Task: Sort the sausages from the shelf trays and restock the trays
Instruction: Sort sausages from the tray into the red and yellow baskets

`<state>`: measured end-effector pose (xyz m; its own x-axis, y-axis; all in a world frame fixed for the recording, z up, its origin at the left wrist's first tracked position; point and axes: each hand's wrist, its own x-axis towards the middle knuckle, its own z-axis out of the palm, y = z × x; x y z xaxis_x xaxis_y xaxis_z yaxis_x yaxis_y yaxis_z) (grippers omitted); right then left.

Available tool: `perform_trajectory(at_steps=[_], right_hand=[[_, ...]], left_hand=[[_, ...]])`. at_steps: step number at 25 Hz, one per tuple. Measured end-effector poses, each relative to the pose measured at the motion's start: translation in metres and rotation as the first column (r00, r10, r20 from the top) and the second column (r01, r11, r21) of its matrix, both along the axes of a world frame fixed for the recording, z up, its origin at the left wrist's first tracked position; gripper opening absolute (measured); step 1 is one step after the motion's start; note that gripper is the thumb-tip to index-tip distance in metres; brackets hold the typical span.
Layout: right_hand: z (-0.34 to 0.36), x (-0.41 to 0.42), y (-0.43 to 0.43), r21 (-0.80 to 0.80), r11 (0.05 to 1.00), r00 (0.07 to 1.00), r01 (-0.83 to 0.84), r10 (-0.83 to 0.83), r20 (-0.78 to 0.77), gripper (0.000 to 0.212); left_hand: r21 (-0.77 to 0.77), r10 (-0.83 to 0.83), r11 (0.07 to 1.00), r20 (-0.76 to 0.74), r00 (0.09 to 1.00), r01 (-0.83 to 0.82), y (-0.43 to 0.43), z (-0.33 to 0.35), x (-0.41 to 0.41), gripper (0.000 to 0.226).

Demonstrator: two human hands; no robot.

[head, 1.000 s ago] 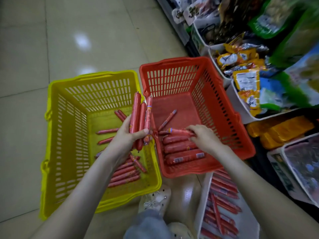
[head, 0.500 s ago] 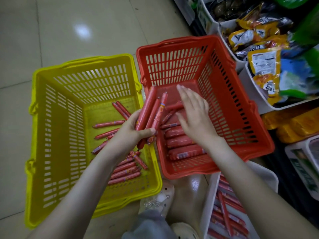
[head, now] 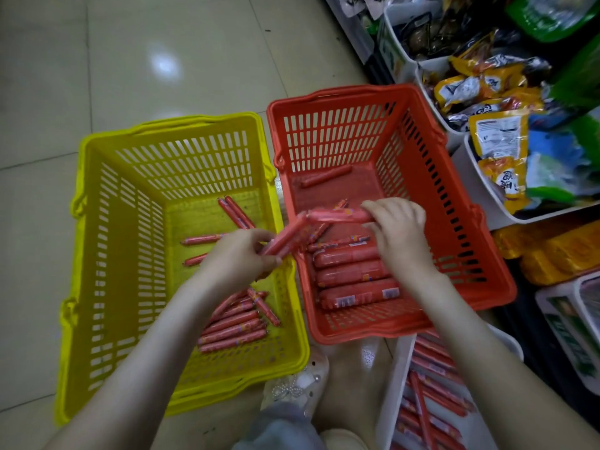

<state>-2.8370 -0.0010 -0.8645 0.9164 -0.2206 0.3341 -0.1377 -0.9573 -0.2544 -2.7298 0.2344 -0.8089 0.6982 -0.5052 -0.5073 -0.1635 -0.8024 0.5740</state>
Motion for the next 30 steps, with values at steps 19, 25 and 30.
perform_trajectory(at_steps=[19,25,30], right_hand=[[-0.032,-0.006,0.095,0.124,0.986,0.988,-0.113,0.124,-0.091,0.044],[-0.014,-0.017,0.093,0.131,0.979,0.984,-0.156,0.166,-0.066,0.042],[0.0,-0.078,0.056,0.178,0.984,0.996,-0.01,0.025,-0.085,0.042]], left_hand=[[0.298,0.078,0.95,0.074,0.994,-0.097,0.098,-0.107,-0.023,0.053],[-0.125,0.08,0.992,0.617,0.783,-0.003,0.032,-0.046,-0.039,0.047],[-0.226,-0.091,0.899,0.742,0.664,0.375,-0.054,-0.026,-0.123,0.046]])
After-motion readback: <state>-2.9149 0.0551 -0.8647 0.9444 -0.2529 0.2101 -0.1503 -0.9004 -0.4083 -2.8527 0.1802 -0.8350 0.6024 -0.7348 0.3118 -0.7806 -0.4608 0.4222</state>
